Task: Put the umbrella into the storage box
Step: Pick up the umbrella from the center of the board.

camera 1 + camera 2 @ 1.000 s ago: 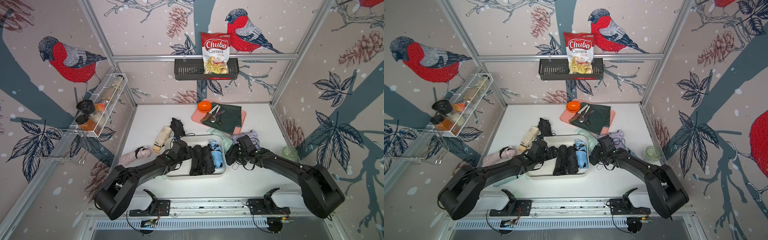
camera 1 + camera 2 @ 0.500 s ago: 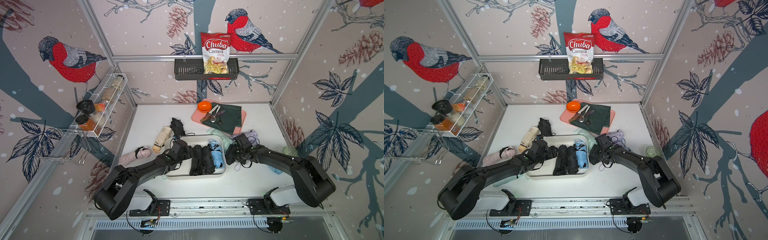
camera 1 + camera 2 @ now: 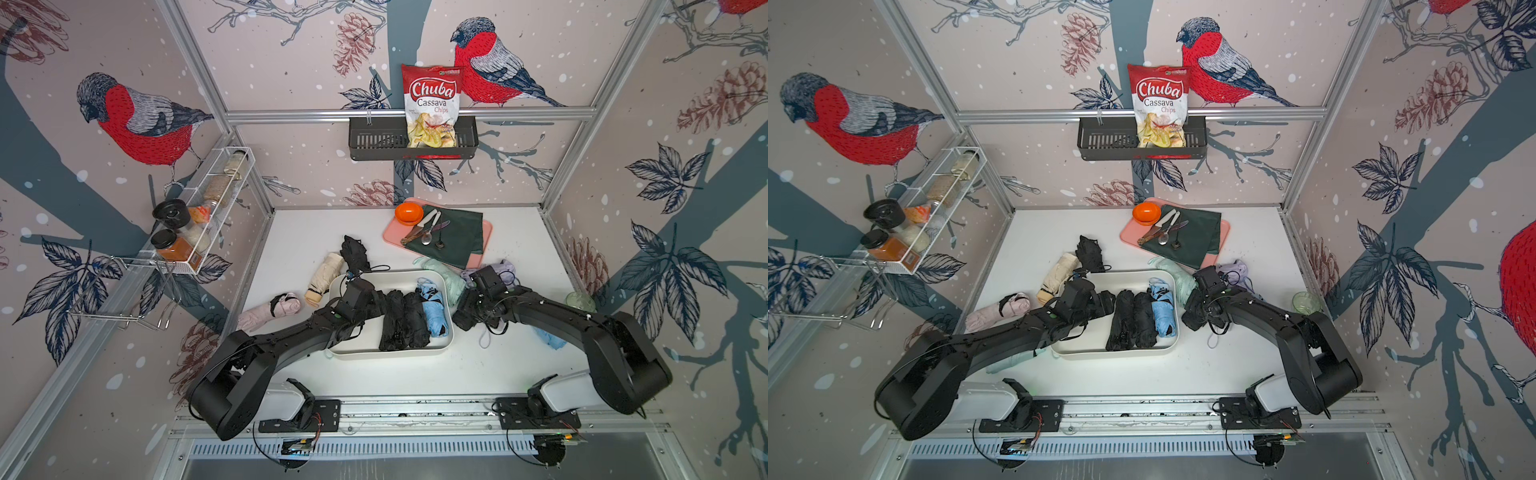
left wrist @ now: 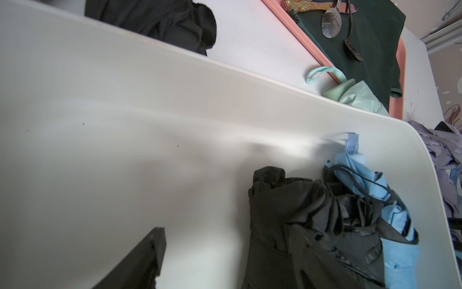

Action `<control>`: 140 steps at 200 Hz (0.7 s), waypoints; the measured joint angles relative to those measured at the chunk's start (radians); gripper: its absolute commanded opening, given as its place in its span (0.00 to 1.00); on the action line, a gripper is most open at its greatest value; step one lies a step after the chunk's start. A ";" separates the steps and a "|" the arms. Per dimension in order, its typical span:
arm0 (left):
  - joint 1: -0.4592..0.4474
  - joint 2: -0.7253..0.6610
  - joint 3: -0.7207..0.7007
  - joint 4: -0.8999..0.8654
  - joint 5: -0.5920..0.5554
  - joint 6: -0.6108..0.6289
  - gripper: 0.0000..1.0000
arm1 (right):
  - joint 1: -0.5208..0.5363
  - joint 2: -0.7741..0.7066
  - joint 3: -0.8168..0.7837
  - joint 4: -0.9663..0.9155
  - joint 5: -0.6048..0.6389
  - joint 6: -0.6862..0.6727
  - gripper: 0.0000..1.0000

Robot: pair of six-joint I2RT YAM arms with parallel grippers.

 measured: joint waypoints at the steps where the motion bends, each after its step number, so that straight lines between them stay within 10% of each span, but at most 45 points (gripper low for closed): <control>1: 0.000 0.000 0.000 0.000 0.000 0.000 0.82 | 0.000 0.000 0.000 0.000 0.000 0.000 0.84; 140: 0.000 0.004 0.014 -0.001 -0.004 0.000 0.82 | -0.022 0.088 0.014 0.086 0.062 -0.071 0.69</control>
